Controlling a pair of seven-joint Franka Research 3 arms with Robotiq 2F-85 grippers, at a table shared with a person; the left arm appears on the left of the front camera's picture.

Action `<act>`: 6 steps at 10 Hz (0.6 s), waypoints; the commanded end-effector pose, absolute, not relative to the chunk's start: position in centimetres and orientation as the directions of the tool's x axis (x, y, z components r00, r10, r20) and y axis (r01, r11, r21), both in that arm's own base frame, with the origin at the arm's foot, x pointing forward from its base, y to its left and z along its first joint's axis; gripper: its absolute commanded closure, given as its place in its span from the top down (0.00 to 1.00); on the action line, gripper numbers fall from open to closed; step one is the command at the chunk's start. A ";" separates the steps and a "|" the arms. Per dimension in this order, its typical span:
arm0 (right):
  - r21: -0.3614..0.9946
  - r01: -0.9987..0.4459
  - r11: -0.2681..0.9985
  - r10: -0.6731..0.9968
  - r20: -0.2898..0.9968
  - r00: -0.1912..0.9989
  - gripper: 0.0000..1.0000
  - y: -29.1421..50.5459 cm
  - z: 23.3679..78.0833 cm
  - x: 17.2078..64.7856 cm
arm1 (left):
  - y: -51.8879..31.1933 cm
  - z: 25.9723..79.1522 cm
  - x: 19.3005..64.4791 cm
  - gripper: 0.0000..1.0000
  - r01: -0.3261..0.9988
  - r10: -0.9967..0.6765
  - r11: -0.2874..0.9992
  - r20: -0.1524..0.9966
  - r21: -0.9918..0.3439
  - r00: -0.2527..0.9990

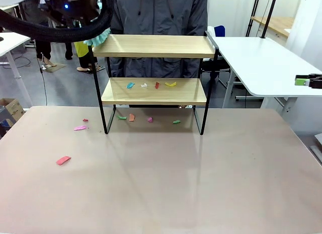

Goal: Clean the shelf.
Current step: Clean the specific section of the Shelf indicated by the human with the Duster.

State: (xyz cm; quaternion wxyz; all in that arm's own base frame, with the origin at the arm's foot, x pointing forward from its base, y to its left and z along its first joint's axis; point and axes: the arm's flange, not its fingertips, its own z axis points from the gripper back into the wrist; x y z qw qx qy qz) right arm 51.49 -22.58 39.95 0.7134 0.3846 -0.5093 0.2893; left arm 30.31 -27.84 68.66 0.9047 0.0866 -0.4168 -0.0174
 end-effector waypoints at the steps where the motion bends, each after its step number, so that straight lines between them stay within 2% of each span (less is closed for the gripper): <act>1: 0.249 -0.804 0.541 0.024 0.950 0.310 1.00 -22.4 40.2 51.5 | -25.3 70.8 28.6 0.14 0.113 -0.060 0.994 0.789 -0.012 0.612; 2: 0.249 -0.804 0.541 0.024 0.950 0.310 1.00 -22.4 40.2 51.5 | -23.9 71.2 28.3 0.14 0.175 -0.058 0.982 0.781 -0.067 0.621; 3: 0.249 -0.804 0.541 0.024 0.950 0.310 1.00 -22.4 40.2 51.5 | -22.4 71.5 28.0 0.14 0.301 -0.075 0.941 0.767 -0.158 0.637; 5: 0.249 -0.804 0.541 0.024 0.950 0.310 1.00 -22.4 40.2 51.5 | -20.0 71.7 27.4 0.14 0.481 -0.158 0.848 0.759 -0.224 0.632; 6: 0.249 -0.804 0.541 0.024 0.950 0.310 1.00 -22.4 40.2 51.5 | -18.9 71.5 27.1 0.14 0.538 -0.217 0.816 0.751 -0.212 0.624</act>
